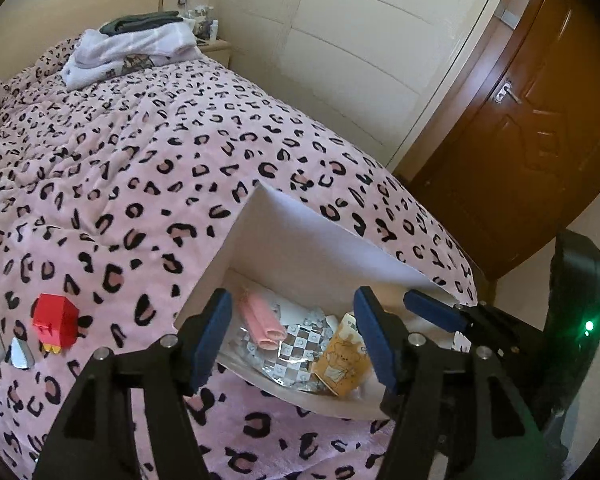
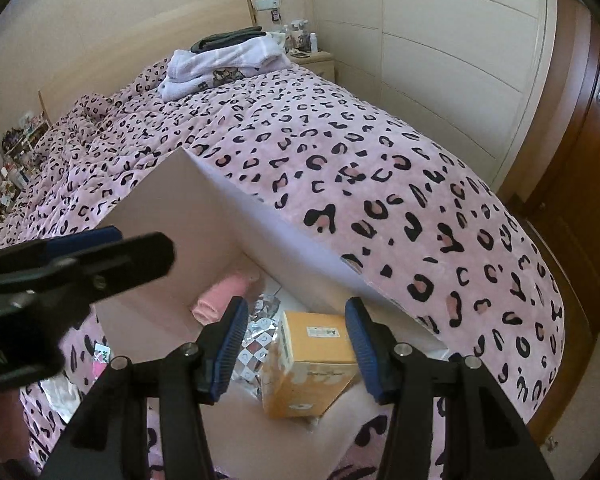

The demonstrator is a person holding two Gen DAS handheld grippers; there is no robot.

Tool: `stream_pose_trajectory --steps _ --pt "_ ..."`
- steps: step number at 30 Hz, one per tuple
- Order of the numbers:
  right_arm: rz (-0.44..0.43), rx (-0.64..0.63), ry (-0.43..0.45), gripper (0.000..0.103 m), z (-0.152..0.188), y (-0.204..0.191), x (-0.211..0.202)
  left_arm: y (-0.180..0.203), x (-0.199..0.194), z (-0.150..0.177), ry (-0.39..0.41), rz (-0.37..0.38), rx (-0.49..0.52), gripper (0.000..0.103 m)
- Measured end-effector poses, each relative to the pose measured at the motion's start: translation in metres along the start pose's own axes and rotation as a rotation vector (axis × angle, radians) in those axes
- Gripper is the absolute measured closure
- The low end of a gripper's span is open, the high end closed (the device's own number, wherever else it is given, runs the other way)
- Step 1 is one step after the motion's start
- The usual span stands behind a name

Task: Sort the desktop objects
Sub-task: 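Open the right tool to drop the Butter bear box in while the left tool releases the rollers, then withdraw both tools from the box back over the bed items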

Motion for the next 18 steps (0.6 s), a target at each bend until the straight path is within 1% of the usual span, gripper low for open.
stream_pose_trajectory --steps 4,7,10,13,14,16,18 --pt "-0.012 0.009 0.023 0.051 -0.005 -0.003 -0.014 -0.006 -0.02 0.0 0.026 -0.014 -0.013 0.039" --pt "-0.019 0.01 0.048 0.051 -0.01 -0.008 -0.031 -0.016 -0.045 0.002 0.06 -0.031 -0.033 0.039" --pt "-0.038 0.01 0.093 0.051 -0.017 -0.018 -0.058 -0.032 -0.077 0.01 0.1 -0.058 -0.058 0.038" --pt "-0.057 0.001 0.134 0.051 -0.019 -0.03 -0.083 -0.055 -0.113 0.028 0.142 -0.108 -0.091 0.035" --pt "-0.068 -0.007 0.151 0.051 -0.018 -0.036 -0.093 -0.067 -0.129 0.04 0.158 -0.138 -0.108 0.033" --pt "-0.088 -0.02 0.172 0.051 -0.014 -0.048 -0.106 -0.086 -0.147 0.059 0.172 -0.181 -0.136 0.033" --pt "-0.122 -0.03 0.178 0.051 -0.005 -0.065 -0.115 -0.109 -0.169 0.087 0.181 -0.232 -0.181 0.033"
Point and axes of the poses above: each gripper's, at about its wrist camera, not at the fingertips, and x roughly the way its jaws point, y to its right, z to its underside, the point moved 9 cm from there along x, roughly the way its jaws point
